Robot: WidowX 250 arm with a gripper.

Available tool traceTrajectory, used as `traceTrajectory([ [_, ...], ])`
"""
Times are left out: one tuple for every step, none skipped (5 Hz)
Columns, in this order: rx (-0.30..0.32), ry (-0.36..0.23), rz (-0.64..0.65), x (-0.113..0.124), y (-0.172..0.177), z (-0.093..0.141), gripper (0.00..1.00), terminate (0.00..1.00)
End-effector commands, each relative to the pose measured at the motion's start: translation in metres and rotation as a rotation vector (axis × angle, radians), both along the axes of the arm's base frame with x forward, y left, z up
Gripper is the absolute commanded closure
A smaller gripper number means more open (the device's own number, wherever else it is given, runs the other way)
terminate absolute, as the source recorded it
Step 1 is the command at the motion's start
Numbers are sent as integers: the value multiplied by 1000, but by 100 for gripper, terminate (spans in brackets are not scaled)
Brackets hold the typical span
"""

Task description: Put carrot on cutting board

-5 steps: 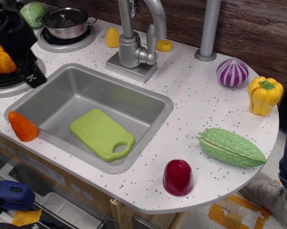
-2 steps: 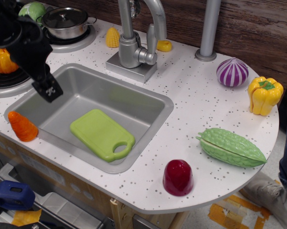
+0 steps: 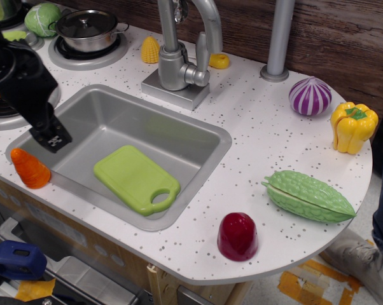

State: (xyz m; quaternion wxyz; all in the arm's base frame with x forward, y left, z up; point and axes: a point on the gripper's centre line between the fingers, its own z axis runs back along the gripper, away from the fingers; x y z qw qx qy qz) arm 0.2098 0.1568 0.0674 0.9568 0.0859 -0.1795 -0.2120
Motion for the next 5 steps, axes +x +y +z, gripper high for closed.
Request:
traceTrajectory([
  [41,-18,-1,-9,22,6,0,0],
  [34,-25,13,-16,28,-4,0,0],
  [4,-28,15,-22,32,-12,0,0],
  [-14,-32,20,-28,34,-19,0,0],
  [-35,-39,25,-31,32,-25,0,0],
])
